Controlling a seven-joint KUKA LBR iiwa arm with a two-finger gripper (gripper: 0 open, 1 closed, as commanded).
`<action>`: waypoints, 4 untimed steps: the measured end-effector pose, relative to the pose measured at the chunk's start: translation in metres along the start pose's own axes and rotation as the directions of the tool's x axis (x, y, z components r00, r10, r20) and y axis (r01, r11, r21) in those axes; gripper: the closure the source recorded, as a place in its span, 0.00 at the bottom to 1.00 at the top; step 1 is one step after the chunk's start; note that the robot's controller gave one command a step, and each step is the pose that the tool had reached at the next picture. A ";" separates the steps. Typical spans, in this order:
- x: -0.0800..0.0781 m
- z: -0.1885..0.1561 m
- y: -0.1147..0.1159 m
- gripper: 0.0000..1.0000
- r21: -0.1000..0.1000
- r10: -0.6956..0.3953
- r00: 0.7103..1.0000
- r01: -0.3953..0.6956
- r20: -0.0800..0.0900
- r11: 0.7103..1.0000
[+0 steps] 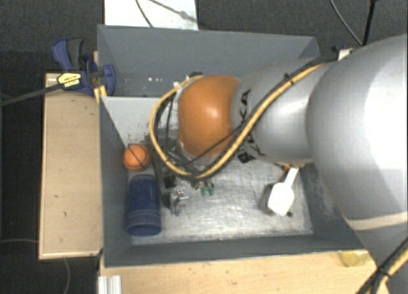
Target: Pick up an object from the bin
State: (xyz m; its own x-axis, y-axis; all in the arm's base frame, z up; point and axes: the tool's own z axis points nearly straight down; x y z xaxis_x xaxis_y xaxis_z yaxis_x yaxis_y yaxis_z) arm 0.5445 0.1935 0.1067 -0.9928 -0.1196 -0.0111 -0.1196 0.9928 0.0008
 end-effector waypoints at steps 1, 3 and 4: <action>0.000 0.001 -0.003 1.00 0.005 -0.155 0.988 0.155 0.001 0.988; 0.002 -0.026 0.003 1.00 0.002 -0.187 0.982 0.187 -0.003 0.982; 0.009 -0.092 0.010 1.00 -0.002 -0.231 0.973 0.231 -0.012 0.973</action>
Offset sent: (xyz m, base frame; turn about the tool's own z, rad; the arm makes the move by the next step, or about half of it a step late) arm 0.0000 0.0000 0.0000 0.0000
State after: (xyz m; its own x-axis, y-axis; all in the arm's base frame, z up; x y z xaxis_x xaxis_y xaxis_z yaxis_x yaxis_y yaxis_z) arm 0.5334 0.2024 0.1982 -0.9384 -0.3457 0.0008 -0.3457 0.9384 0.0006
